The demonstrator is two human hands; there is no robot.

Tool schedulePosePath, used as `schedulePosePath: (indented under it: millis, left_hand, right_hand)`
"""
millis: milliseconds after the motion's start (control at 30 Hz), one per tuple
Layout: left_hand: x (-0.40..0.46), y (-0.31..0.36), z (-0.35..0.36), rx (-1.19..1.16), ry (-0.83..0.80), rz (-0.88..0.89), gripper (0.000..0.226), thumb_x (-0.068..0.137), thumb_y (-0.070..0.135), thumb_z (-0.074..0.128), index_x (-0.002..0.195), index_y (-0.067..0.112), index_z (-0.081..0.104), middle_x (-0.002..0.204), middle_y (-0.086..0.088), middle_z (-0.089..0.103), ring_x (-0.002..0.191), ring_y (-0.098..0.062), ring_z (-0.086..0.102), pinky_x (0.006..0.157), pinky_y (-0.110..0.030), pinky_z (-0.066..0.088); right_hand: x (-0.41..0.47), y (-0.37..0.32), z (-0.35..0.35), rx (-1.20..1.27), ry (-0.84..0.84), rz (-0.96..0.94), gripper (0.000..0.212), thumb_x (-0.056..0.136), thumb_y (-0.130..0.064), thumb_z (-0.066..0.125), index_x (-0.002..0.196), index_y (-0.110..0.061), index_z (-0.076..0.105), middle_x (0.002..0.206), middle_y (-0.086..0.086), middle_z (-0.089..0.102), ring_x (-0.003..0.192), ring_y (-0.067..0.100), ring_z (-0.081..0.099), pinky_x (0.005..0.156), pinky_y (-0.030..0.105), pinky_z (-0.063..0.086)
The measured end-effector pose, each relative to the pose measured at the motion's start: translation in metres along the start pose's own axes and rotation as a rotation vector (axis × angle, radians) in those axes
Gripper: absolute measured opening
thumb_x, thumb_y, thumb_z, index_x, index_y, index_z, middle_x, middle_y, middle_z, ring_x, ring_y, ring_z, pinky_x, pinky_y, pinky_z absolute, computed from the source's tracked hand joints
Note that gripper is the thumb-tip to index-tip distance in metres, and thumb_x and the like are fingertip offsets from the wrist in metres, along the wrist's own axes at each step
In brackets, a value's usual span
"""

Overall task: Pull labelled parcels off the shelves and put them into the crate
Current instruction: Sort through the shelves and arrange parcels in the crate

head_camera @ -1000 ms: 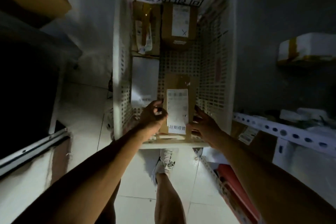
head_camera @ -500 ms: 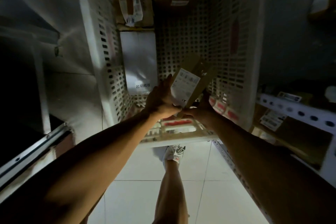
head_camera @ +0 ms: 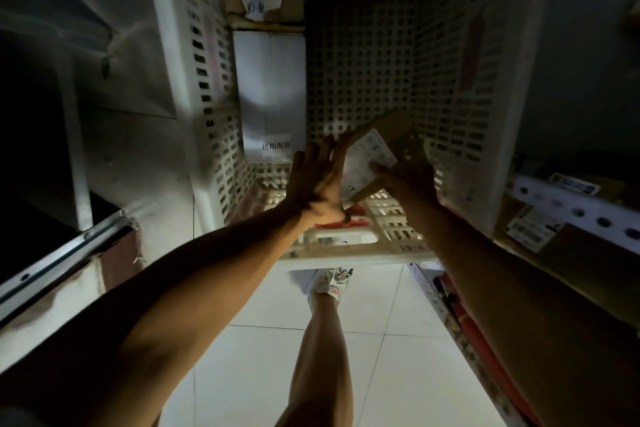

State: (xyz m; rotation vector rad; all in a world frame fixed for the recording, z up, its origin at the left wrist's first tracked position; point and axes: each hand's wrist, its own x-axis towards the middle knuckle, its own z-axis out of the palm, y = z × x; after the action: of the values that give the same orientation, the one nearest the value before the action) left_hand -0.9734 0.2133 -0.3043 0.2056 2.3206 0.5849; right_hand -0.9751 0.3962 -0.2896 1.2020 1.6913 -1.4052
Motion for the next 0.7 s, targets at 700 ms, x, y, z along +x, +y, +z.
schedulePosePath:
  millis: [700]
  left_hand:
    - [0.021, -0.068, -0.061, 0.727, -0.236, 0.199, 0.079, 0.084, 0.037, 0.064, 0.153, 0.046, 0.027, 0.167, -0.003, -0.016, 0.149, -0.045, -0.021, 0.116, -0.071, -0.006]
  right_hand:
    - [0.003, -0.001, -0.032, -0.313, -0.096, -0.052, 0.107, 0.056, -0.017, 0.098, 0.141, -0.026, 0.032, 0.139, 0.004, 0.053, 0.123, 0.022, 0.056, 0.085, 0.029, 0.058]
